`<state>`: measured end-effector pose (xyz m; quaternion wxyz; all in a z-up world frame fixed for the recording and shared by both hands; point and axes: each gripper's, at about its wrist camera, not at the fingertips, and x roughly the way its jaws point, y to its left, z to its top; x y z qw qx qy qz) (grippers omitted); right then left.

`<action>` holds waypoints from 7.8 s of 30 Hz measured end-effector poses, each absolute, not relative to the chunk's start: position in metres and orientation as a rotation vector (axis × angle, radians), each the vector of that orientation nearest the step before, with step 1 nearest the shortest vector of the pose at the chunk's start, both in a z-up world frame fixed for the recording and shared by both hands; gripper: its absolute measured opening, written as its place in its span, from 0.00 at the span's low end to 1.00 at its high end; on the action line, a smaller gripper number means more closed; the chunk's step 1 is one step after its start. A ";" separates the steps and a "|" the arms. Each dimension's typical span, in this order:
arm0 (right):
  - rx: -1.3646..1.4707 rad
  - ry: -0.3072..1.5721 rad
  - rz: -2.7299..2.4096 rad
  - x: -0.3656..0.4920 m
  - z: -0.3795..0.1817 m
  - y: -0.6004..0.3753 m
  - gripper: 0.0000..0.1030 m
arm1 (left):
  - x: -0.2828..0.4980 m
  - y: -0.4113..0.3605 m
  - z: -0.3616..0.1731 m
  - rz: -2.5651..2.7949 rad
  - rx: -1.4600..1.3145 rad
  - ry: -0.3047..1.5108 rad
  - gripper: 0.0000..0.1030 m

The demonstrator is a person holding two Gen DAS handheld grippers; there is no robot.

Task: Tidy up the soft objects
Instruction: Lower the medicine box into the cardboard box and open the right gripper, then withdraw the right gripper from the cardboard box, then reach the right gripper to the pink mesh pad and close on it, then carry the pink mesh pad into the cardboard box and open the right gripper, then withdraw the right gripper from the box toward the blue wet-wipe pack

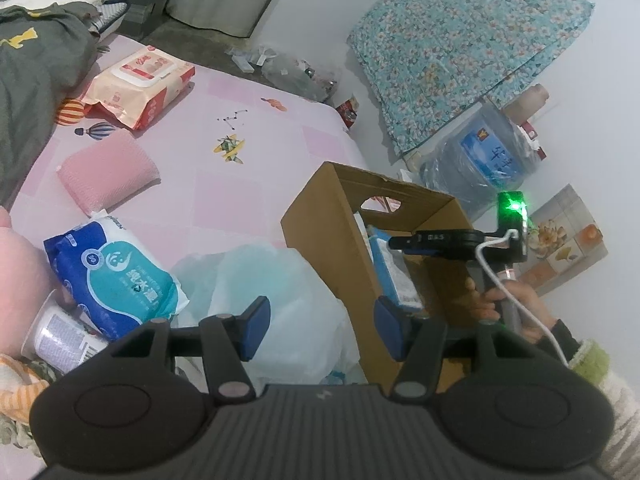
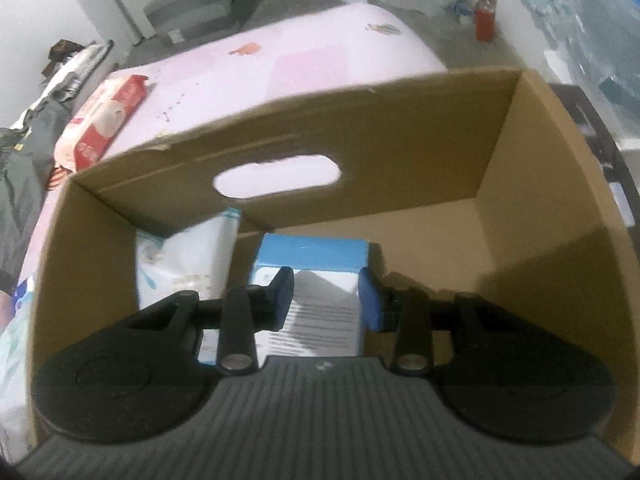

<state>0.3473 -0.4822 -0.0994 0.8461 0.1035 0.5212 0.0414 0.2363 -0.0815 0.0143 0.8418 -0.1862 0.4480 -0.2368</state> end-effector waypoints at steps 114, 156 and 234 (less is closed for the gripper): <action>0.826 1.499 0.353 0.503 -0.174 -0.180 0.40 | 0.456 -0.002 -0.094 -0.446 0.296 1.191 0.90; 0.909 1.060 0.168 0.318 -0.026 -0.480 0.30 | 0.317 -0.265 0.041 -0.807 0.114 0.985 0.83; 0.666 1.006 0.404 0.228 0.010 -0.386 0.51 | 0.113 0.012 0.019 -0.228 -0.105 0.703 0.90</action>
